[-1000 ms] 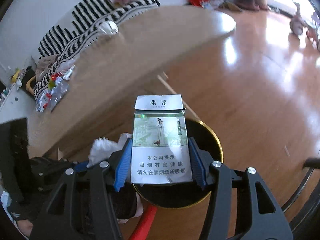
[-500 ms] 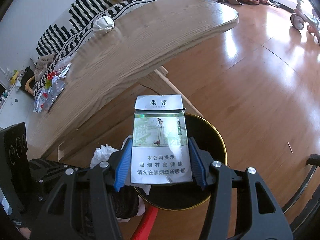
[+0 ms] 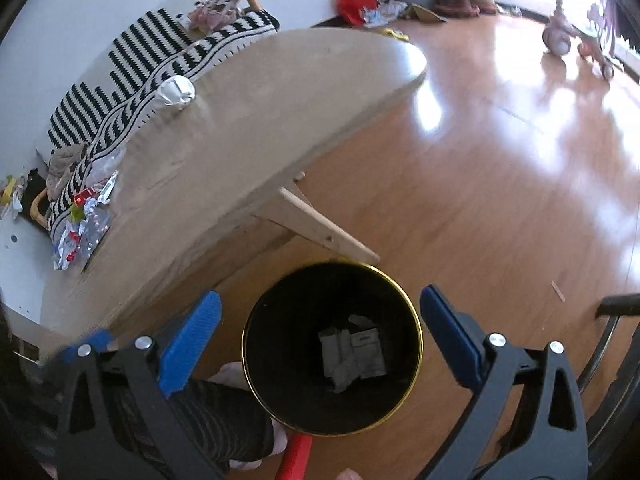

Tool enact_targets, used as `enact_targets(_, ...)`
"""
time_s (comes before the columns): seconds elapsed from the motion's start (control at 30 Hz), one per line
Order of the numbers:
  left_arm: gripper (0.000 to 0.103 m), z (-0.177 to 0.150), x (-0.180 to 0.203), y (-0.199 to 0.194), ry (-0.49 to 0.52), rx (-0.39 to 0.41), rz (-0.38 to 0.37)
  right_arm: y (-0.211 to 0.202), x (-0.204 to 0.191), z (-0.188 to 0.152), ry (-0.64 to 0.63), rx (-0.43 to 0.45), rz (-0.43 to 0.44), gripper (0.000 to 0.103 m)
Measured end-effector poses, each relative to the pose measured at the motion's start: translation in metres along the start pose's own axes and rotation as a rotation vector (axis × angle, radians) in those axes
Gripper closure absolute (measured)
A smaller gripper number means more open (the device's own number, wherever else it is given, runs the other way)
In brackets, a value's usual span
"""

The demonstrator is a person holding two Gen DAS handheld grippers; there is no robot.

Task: Collect trash
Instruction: 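Carry tissue and cigarette pack to the black bin and drop them in, then grasp baby wipes pack with left gripper while right gripper grasps pill blister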

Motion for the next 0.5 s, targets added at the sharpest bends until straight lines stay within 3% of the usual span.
enact_targets(0.17, 0.006, 0.026, -0.083, -0.037, -0.106, 0.114, 0.133, 0.014, -0.039, 0.011, -0.083, -0.009, 0.031, 0.007)
enact_targets(0.33, 0.006, 0.021, -0.205, -0.040, -0.251, 0.087, 0.379, 0.041, -0.094, 0.020, -0.178, -0.049, 0.090, 0.007)
enact_targets(0.5, 0.006, 0.009, -0.305, -0.046, -0.453, 0.044, 0.473, 0.073, -0.170, 0.029, -0.231, -0.064, 0.183, 0.007)
Point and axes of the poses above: each gripper's, at about its wrist camera, not at the fingertips, and y roughly the way its jaws point, x to its right, z to its top, the point moved 3 cm from there along y, roughly the way its jaws point, and after that the axes turned 15 degrees about z, right-handed, at the moved point
